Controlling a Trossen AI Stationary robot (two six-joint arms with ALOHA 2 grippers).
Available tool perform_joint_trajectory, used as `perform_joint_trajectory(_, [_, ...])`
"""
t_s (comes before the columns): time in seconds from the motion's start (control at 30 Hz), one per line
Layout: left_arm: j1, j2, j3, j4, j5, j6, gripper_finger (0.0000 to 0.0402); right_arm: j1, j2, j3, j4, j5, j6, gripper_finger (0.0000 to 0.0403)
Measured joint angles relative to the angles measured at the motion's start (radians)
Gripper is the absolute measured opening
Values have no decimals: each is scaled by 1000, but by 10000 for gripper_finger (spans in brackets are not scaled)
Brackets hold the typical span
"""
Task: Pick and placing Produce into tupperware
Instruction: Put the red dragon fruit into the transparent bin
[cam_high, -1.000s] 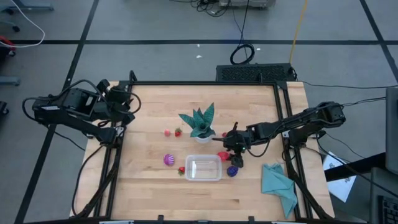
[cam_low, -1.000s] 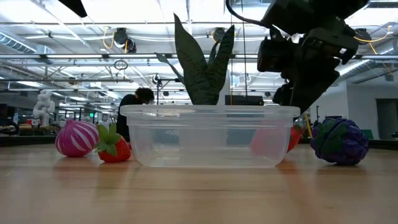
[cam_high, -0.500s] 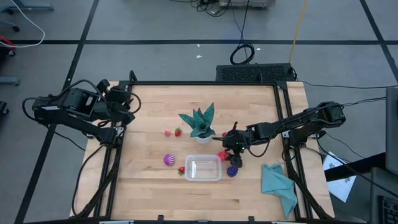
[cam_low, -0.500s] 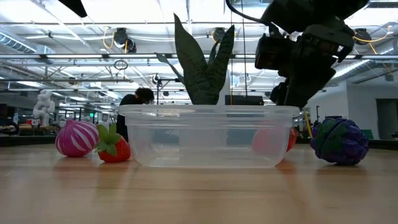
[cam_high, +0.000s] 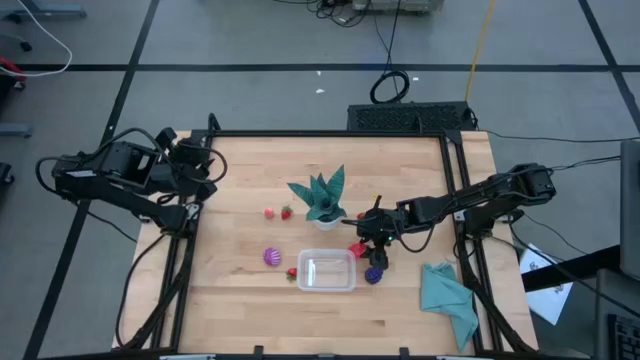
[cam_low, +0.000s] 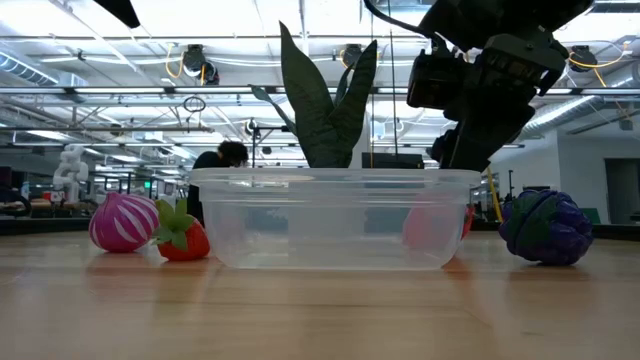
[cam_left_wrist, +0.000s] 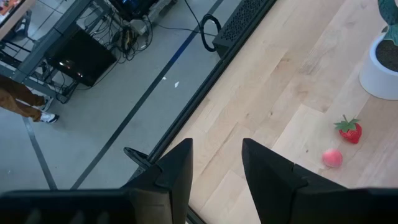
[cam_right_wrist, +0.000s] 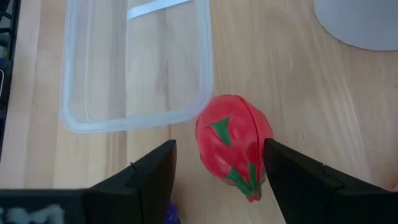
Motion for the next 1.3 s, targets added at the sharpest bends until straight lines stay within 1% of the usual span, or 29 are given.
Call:
perform_joint_trajectory(0.53, [0, 0, 0, 0, 0, 0, 145, -2, 0, 0, 5, -2, 29, 231])
perform_joint_trajectory(0.67, [0, 0, 0, 0, 0, 0, 145, -4, 0, 0, 5, 2, -28, 231])
perform_joint_trajectory(0.8, [0, 0, 0, 0, 0, 2, 145, -6, 0, 0, 7, 3, -40, 231])
perform_joint_trajectory(1.1, [0, 0, 0, 0, 0, 20, 145, -6, 0, 0, 8, 4, -135, 231])
perform_joint_trajectory(1.3, [0, 0, 0, 0, 0, 26, 145, -6, -1, 0, 20, 5, -139, 231])
